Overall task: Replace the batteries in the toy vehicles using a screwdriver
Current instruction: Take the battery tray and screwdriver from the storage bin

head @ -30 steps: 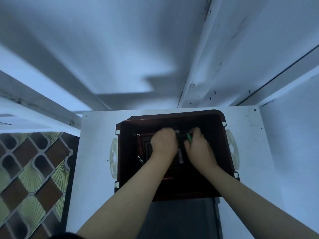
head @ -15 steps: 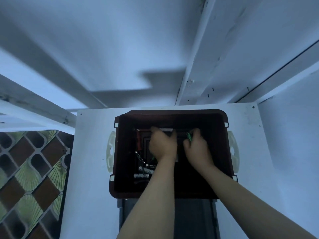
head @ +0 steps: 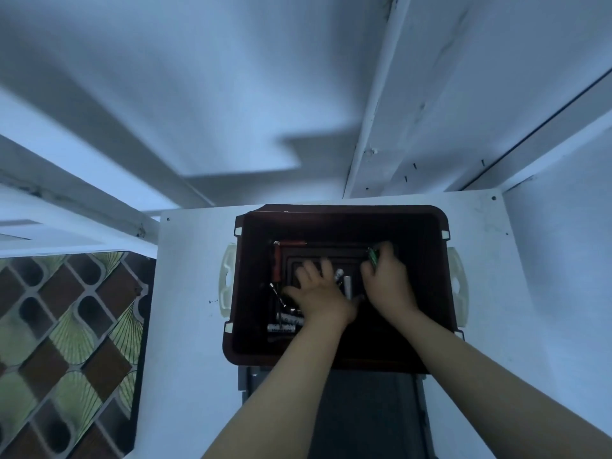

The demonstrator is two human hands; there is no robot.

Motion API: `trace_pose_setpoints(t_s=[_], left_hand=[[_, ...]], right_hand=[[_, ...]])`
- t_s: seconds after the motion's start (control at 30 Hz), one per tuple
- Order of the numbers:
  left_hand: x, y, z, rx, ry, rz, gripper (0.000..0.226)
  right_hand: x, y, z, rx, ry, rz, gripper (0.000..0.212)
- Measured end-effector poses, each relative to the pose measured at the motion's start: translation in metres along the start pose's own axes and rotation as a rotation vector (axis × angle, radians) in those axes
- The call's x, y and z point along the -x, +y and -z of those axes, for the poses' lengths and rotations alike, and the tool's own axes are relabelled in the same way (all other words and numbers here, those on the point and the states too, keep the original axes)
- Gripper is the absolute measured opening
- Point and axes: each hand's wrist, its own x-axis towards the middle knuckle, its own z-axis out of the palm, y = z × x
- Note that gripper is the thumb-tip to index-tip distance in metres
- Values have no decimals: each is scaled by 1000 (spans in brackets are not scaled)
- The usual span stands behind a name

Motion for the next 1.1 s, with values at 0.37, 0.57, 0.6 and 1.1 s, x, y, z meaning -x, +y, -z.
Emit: trace_pose_setpoints(t_s=[0.37, 0.57, 0.6, 1.1], left_hand=[[-8, -4, -19, 52, 110, -129, 60], [-16, -2, -19, -48, 231, -92, 44], [-18, -2, -19, -36, 245, -100, 45], [-8, -33, 6, 811, 140, -168, 33]], right_hand=[[-8, -5, 4, 43, -37, 81, 25], [-5, -6, 3, 75, -80, 153, 24], [-4, -6, 3, 81, -86, 160, 24], [15, -16, 22, -13, -109, 89, 26]])
